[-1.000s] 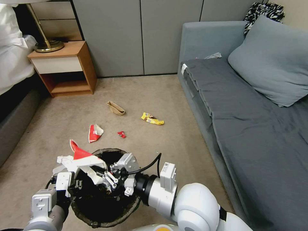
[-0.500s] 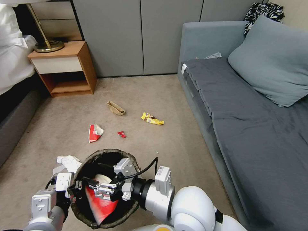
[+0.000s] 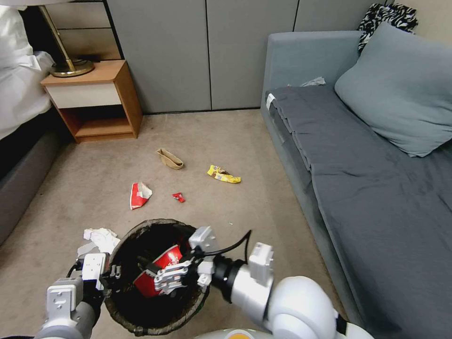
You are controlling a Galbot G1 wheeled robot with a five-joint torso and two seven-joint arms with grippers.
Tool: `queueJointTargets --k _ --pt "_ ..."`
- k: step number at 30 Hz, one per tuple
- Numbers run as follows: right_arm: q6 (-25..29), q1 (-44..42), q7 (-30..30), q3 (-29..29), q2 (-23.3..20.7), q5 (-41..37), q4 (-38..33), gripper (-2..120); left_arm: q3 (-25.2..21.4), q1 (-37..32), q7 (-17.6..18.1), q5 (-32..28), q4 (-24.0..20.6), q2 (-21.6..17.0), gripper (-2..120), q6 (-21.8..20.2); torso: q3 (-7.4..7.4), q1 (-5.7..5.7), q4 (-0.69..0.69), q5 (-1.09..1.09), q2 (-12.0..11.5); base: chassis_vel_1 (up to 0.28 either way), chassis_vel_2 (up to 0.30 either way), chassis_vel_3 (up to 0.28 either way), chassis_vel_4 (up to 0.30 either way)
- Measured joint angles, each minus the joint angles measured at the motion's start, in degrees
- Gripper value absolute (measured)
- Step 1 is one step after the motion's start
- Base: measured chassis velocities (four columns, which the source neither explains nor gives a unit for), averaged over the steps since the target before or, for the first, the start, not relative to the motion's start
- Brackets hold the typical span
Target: Pick up the trash bin, then pick up the garbage from the floor and place it into the trash bin.
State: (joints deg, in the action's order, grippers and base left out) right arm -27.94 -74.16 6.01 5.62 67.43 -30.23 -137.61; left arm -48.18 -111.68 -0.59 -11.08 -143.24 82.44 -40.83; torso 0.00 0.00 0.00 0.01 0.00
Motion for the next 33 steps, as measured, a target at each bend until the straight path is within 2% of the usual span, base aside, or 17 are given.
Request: queueJointTargets --k 2,4,5,8,9,12,16,22,33 --pt "2.51 -2.16 1.77 -3.94 -0.47 0.51 -1.91 100 0.10 0.05 -0.03 -0.02 0.00 -0.13 1 0.00 0.00 0.00 -0.01 0.00 0.00 0.000 0.000 0.000 0.000" --pt "8.37 -4.90 2.70 -7.48 -1.60 3.11 -2.70 100 0.15 0.20 -0.06 -0.04 0.00 -0.24 1 -0.01 0.00 0.00 0.00 0.00 0.00 0.000 0.000 0.000 0.000" --pt "8.37 -4.90 2.70 -7.48 -1.60 3.11 -2.70 100 0.15 0.20 -0.06 -0.04 0.00 -0.24 1 -0.01 0.00 0.00 0.00 0.00 0.00 0.000 0.000 0.000 0.000" --pt "16.32 -9.48 0.52 -10.78 -1.84 6.60 -3.25 100 0.22 0.51 -0.25 -0.03 0.00 -0.34 1 -0.01 0.00 0.00 0.00 -0.01 0.00 0.000 0.000 0.000 0.000" --pt "16.32 -9.48 0.52 -10.78 -1.84 6.60 -3.25 100 0.22 0.51 -0.25 -0.03 0.00 -0.34 1 -0.01 0.00 0.00 0.00 -0.01 0.00 0.000 0.000 0.000 0.000" --pt "21.96 -13.75 -2.18 -13.47 0.13 9.97 -3.67 100 0.32 0.71 -0.64 0.01 0.00 -0.51 1 -0.01 0.00 0.00 -0.01 -0.01 0.00 0.000 0.000 0.000 0.000" --pt "24.37 -16.54 -5.83 -16.16 1.84 14.12 -3.73 100 0.47 0.93 -0.76 0.05 0.00 -0.59 1 -0.01 0.00 0.00 0.00 -0.01 0.00 0.000 0.000 0.000 0.000" --pt "24.56 -18.37 -9.00 -20.31 3.37 18.51 -1.33 100 0.25 1.02 -0.80 -0.11 0.00 -0.49 1 0.00 0.00 0.00 0.00 -0.01 0.00 0.000 0.000 0.000 0.000" --pt "24.71 -23.51 -10.01 -24.07 6.07 23.01 2.63 100 -0.73 1.12 -1.85 2.94 0.00 0.80 1 0.68 0.00 0.00 -0.01 -0.01 0.00 0.000 0.000 0.000 0.000"
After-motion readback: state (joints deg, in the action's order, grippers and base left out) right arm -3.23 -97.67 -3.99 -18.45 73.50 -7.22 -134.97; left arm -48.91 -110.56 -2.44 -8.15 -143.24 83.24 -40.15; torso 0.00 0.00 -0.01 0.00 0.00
